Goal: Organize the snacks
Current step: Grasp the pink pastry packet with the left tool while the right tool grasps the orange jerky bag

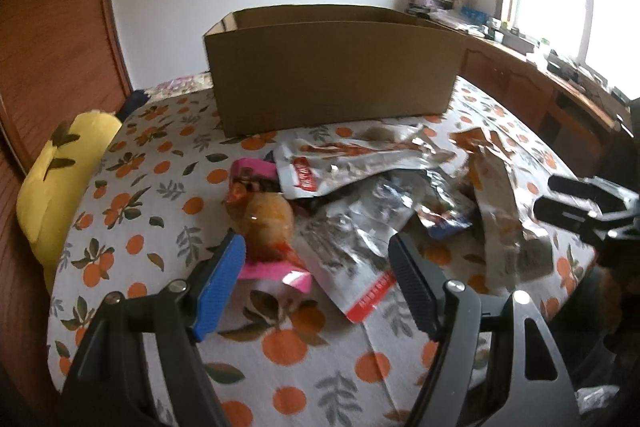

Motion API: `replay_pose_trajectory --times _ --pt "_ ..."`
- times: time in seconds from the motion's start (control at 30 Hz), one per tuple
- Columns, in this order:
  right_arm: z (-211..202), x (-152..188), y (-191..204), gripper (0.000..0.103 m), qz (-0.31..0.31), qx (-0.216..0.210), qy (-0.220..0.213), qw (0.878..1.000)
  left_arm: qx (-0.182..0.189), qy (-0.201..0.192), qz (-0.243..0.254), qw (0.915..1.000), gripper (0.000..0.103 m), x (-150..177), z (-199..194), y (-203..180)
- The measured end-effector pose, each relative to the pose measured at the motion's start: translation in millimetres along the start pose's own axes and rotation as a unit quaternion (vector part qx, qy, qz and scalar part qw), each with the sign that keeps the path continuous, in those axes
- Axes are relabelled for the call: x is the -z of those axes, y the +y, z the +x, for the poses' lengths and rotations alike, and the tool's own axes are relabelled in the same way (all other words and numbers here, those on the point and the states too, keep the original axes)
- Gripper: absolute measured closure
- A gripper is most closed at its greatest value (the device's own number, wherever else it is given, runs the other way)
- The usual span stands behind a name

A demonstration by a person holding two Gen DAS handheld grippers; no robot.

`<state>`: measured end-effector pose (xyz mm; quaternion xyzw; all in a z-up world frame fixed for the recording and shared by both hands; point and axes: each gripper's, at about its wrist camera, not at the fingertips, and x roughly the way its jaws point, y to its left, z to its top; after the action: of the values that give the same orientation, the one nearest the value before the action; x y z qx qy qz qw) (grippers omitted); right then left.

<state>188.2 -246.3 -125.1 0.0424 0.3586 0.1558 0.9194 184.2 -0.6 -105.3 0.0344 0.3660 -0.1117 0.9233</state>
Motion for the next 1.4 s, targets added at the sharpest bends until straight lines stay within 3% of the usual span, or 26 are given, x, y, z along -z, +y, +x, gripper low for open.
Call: replay_pose_trajectory --times 0.1,0.2,0.3,0.4,0.5,0.53,0.97,1.03,1.13,1.4 --pt "15.3 -3.0 -1.7 0.013 0.007 -0.012 0.017 1.0 0.003 0.012 -0.018 0.9998 0.029 -3.3 11.0 14.6" --pt "26.4 -5.9 0.3 0.016 0.005 -0.018 0.028 0.999 0.011 0.023 -0.037 0.999 0.035 -6.7 19.1 27.9" --pt "34.4 -8.4 2.0 0.019 0.002 -0.02 0.036 0.999 0.009 0.023 -0.032 0.9992 0.038 -10.9 24.2 32.5" --pt "40.6 -9.3 2.9 0.02 0.001 -0.019 0.045 0.999 0.001 0.029 -0.022 0.9993 0.044 -15.8 33.1 35.4" --pt "45.3 -10.6 3.1 0.021 -0.002 -0.014 0.05 0.999 0.0 0.041 -0.02 0.999 0.06 -19.0 40.3 37.3" --pt "47.6 -11.2 2.1 0.021 -0.002 -0.013 0.053 0.998 0.001 0.045 -0.019 0.9988 0.061 -19.2 42.0 37.3" --pt "68.5 -22.8 14.5 0.021 -0.046 -0.002 0.084 0.995 0.004 0.078 0.006 0.9969 0.058 -16.0 56.1 33.3" --pt "68.7 -24.5 14.2 0.028 -0.053 -0.003 0.086 0.995 0.005 0.077 0.01 0.997 0.062 -15.0 55.1 33.8" --pt "64.1 -28.4 4.9 0.055 -0.042 -0.006 0.083 0.996 0.004 0.071 0.01 0.9974 0.063 -11.6 51.4 35.6" --pt "44.7 -34.4 -22.1 0.057 0.008 -0.036 0.066 0.997 0.016 0.06 -0.017 0.9979 0.065 -1.4 39.8 45.3"
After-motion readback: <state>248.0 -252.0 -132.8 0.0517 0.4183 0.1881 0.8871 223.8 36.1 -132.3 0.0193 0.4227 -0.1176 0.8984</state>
